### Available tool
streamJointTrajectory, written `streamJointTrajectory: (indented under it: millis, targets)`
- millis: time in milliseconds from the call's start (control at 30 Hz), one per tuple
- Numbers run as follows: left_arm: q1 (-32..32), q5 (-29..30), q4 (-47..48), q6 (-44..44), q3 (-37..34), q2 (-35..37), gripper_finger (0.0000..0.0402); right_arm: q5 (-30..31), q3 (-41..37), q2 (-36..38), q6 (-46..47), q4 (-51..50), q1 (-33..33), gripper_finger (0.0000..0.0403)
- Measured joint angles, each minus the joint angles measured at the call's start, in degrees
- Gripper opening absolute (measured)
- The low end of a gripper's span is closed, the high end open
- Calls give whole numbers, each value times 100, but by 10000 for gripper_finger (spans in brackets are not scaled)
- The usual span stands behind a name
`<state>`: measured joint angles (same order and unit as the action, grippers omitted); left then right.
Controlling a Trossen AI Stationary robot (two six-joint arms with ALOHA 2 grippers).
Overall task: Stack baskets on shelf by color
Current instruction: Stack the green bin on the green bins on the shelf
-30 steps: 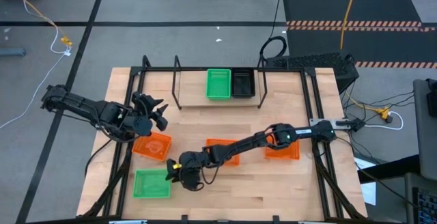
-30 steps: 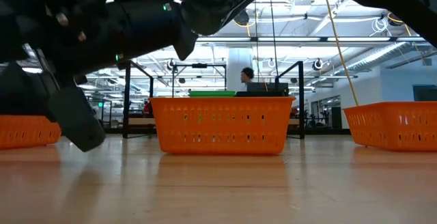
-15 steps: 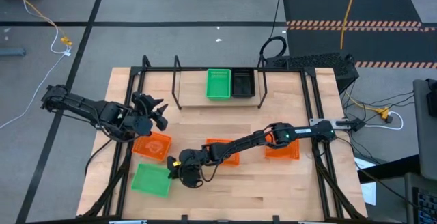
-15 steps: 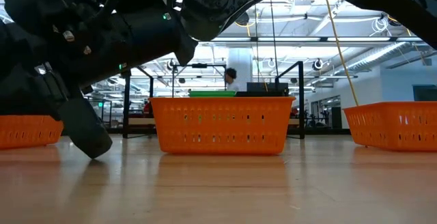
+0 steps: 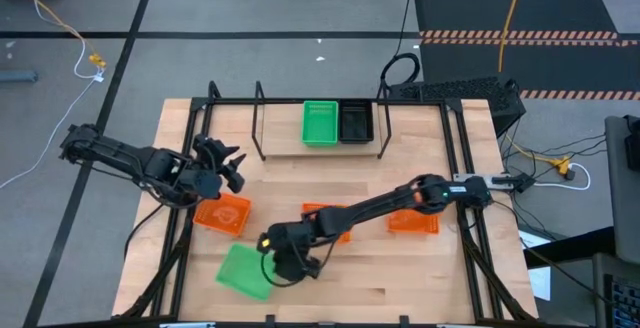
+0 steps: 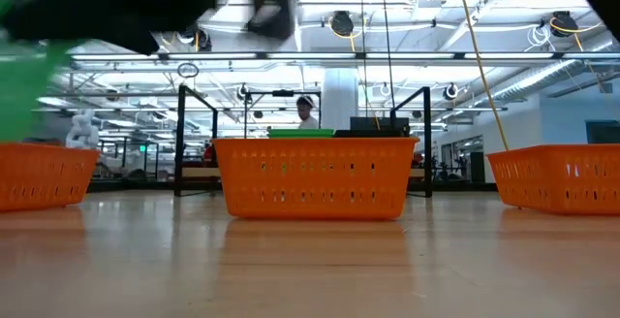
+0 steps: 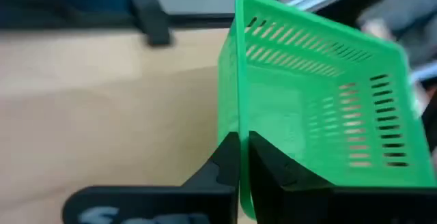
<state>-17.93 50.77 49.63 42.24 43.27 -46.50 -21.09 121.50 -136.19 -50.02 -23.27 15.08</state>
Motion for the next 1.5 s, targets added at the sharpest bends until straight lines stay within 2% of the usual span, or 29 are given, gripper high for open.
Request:
streamJointTrajectory:
  millis: [67,167,333,467,600,667,733,800,900,1033,1300,1500]
  targets:
    - [-60,-16,3,2,0,29,136,117,0,314,464,-694,25,4]
    - [-112,-18,-23,5,3,98,136,776,-110,834,862,-1249,51,3]
    - [-200,-17,-23,52,4,161,136,2504,-871,2212,1093,-1539,70,3]
    - [-245,-4,-35,48,9,162,136,3605,-2030,3487,1483,-1237,-278,3]
    - [-243,92,-66,46,9,164,136,4451,-3434,4768,1897,-29,-1017,3]
    - [-243,190,-149,45,9,164,136,4486,-4013,5184,2162,666,-1555,3]
    - [-243,224,-380,-65,9,164,136,4198,-4428,5337,2493,938,-2133,3]
    - [-238,226,-667,-311,9,162,136,3729,-4596,5269,2830,985,-2626,3]
    - [-215,236,-1110,-736,9,152,136,3503,-4601,4978,2986,1070,-3041,3]
    - [-111,234,-1401,-1084,9,151,136,3416,-4597,4555,2789,1139,-3141,3]
    - [31,222,-1293,-1022,9,12,136,3408,-4597,4049,2789,1106,-3194,3]
    - [31,185,-1301,-1023,9,-180,136,2912,-4590,3977,2789,1088,-3183,3]
